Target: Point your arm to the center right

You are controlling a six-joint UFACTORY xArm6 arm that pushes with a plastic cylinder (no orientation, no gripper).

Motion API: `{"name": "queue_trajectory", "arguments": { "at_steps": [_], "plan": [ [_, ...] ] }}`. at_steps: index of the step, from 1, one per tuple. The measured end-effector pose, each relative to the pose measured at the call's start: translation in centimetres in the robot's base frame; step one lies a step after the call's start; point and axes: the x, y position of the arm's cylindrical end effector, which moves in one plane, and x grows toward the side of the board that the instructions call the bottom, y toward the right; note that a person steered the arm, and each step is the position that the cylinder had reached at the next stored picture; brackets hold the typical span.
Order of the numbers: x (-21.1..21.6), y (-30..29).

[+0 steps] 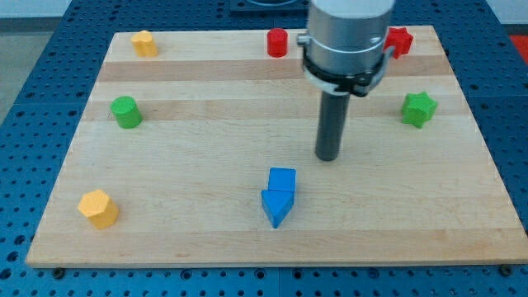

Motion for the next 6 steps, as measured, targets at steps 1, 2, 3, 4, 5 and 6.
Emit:
{"name": "queue_trajectory", "arguments": {
  "at_steps": [1, 2, 3, 4, 5, 6],
  "plan": [
    [0.0, 5.0],
    [-0.4, 9.8],
    [-1.7, 14.2],
    [-2.8, 17.3],
    [-4.5, 17.9],
    [-5.8, 17.3]
  ]
}}
